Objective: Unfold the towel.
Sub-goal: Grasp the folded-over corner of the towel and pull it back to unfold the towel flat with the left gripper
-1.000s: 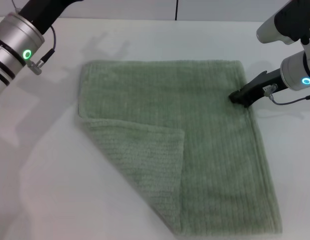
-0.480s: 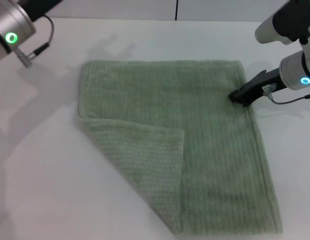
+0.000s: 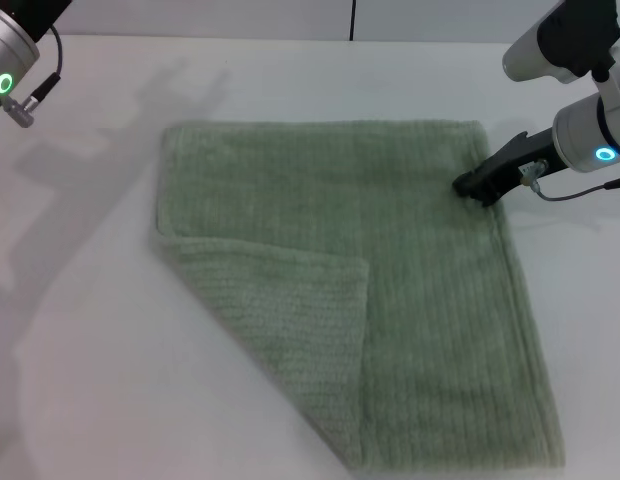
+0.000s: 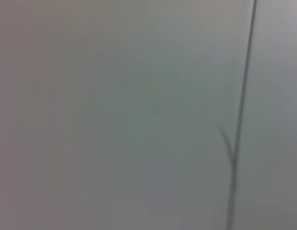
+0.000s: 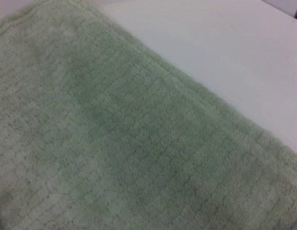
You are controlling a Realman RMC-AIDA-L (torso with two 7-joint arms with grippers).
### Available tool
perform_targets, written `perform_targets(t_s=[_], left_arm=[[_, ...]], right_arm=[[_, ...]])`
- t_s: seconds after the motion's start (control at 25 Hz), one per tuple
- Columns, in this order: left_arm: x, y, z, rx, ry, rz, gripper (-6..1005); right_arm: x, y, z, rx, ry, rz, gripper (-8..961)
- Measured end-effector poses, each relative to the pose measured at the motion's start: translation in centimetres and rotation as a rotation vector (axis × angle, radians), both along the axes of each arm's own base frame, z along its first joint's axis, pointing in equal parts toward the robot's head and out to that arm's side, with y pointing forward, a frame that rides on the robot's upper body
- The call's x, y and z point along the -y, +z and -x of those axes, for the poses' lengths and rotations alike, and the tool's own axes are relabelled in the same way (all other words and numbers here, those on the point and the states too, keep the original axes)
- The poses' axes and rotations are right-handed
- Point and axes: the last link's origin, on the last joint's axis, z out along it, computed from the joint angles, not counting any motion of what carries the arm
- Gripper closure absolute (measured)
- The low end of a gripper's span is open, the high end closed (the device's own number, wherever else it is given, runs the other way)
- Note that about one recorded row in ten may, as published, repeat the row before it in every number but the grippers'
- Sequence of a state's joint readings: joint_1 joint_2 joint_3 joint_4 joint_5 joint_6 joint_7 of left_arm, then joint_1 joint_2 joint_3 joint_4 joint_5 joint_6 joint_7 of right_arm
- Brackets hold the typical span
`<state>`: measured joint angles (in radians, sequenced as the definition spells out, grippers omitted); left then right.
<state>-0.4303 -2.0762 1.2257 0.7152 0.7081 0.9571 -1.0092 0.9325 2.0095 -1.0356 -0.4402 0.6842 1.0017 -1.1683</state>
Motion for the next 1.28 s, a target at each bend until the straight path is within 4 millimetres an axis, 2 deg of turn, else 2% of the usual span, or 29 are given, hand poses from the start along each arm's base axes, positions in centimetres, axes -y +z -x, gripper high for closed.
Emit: perform_targets(t_s=[0.12,0.44,0.56,0.76,0.88,1.0,1.2,1.28], left_arm=[[-0.7,-0.1,0.4,-0.112,0.049,-0.104,345],[-2.1,-0.3,1.7,-0.255,0.195,-0.194,342],[-3.0,0.1,1.8,-0.227,0.28,-0.146,338],[-3.3,0.0,1.4,-0.221,0.329,-0.102,286],[-3.3,-0.5,0.2,-0.228,0.369,-0.055,237],[-3.2,-0.7,-0.2,-0.235,0.364,-0.047,181],[-3.3,-0.6,0.1,-0.211,0.349,-0.048,180],[-2.9,-0.1,0.6,-0.129,0.274,-0.057,180]], right_arm=[[0.0,0.0,0.0,0.0,0.001,0.0,941],[0.0,0.0,0.0,0.003,0.002,-0.001,940],[0.0,0.0,0.0,0.005,0.002,0.0,940],[0.0,0.1,-0.2,0.008,0.001,-0.002,939],[0.0,0.2,-0.2,0.009,0.001,-0.002,939],[-0.1,0.2,-0.2,0.009,0.001,-0.003,939],[-0.2,0.2,-0.2,0.013,0.005,-0.014,938],[-0.3,0.2,-0.2,0.015,0.007,-0.016,938]])
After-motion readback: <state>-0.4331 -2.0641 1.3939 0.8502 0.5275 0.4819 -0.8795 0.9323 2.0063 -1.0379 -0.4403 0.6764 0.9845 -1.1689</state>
